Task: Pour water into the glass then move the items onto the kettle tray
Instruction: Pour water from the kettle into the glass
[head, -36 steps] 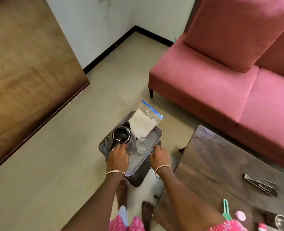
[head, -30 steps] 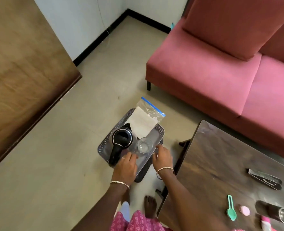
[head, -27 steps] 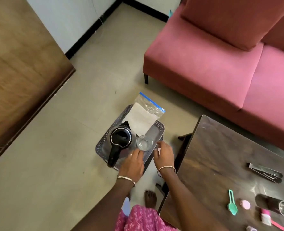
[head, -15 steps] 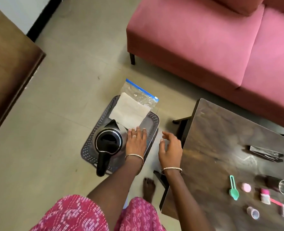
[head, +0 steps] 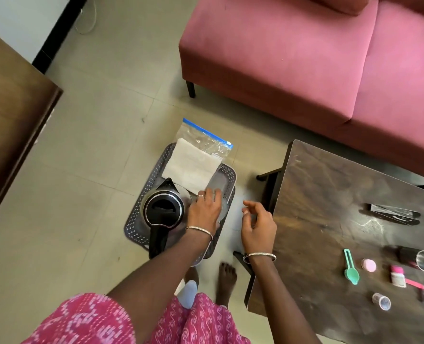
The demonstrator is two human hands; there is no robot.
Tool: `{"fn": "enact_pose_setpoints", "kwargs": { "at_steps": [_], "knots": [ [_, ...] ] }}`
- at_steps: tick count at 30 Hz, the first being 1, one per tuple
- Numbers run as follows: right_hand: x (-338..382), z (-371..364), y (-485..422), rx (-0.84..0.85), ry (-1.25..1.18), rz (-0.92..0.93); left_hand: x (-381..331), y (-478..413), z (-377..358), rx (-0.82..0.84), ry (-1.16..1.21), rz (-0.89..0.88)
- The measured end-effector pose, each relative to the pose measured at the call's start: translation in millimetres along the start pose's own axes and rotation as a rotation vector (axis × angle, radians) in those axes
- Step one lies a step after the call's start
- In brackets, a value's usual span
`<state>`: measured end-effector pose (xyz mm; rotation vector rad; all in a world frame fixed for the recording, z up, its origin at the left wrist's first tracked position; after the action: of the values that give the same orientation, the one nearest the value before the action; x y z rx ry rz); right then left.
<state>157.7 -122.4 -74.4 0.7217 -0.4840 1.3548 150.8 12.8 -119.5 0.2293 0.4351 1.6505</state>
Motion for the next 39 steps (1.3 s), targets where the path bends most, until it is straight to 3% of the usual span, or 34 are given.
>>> {"fn": "enact_pose_setpoints", "kwargs": {
  "at_steps": [3,7,12,14,21,24,31,34,39],
  "knots": [
    [13.3,10.3,5.2,-0.017,-0.015,0.037,2.4,27.5,36.5,-0.09,0.128,-0.008],
    [29.3,27.6,18.1,-0.055,-0.041,0.096,30.7,78.0,83.5,-0.236,0.493,0.029],
    [42.0,24.8,41.7,0.002,-0.153,0.055,92.5,144.2,112.0,-0.412,0.719,0.183],
    [45.2,8.5,53.5,0.091,-0.183,-0.002,115.2,166.2,111.7,-0.47,0.775,0.228],
    [54.8,-81.7,106.5,0.694,-0.231,-0.271,161.7,225.8,84.6,-0.586,0.968,0.441],
    [60.1,-107.4,114.9,0.801,-0.231,-0.376,170.2,237.1,75.0,-0.58,0.991,0.491],
    [69.0,-137.0,126.0,0.675,-0.542,-0.57,180.2,243.0,61.2,-0.594,1.023,0.571],
    [65.5,-139.8,133.5,0.581,-0.485,-0.548,181.3,240.0,58.0,-0.621,1.035,0.595],
    [56.6,-124.5,118.2,0.587,-0.33,-0.366,184.0,238.1,55.2,-0.666,1.06,0.643]
  ]
}}
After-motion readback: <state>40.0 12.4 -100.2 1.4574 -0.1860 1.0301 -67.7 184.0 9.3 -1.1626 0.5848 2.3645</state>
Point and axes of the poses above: each hand's wrist, its own y-axis away from the middle knuckle, its own z-axis out of the back of the hand, x = y × z, the point moved 3 cm from there along -y, towards the middle knuckle, and after that the axes turned 2 degrees about -y, right-handed, at the moved point
